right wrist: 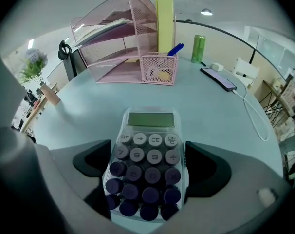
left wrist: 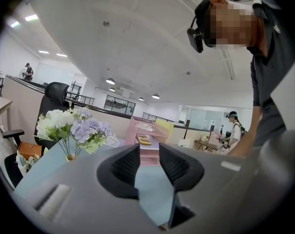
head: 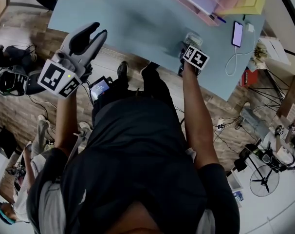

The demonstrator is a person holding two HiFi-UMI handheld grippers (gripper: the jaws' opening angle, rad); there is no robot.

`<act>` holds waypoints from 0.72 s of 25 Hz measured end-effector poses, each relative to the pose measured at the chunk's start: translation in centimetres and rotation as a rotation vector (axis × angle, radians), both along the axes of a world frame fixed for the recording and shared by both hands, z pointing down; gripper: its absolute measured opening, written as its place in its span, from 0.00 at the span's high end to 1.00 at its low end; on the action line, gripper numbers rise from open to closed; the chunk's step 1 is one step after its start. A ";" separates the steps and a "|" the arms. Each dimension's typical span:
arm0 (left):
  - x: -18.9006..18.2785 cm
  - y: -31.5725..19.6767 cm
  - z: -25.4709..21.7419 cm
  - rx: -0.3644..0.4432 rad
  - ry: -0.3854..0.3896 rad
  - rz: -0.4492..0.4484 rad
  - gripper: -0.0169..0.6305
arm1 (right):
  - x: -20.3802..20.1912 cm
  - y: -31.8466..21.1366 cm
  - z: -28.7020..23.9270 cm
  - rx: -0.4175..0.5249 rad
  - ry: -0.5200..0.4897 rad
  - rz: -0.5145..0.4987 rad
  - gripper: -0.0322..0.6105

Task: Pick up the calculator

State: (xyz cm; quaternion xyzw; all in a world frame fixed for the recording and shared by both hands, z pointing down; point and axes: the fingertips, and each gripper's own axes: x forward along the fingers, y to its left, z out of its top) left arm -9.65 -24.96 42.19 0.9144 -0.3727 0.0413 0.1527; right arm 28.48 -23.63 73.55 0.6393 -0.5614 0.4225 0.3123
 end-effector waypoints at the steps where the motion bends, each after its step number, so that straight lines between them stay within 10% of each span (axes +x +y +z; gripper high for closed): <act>1: -0.1 0.0 0.0 0.000 0.000 0.001 0.73 | -0.1 0.0 -0.2 0.007 -0.004 -0.001 0.21; 18: -0.2 0.2 -1.2 0.025 -0.006 0.038 0.73 | -1.0 -1.0 -5.9 0.177 -0.108 0.037 0.21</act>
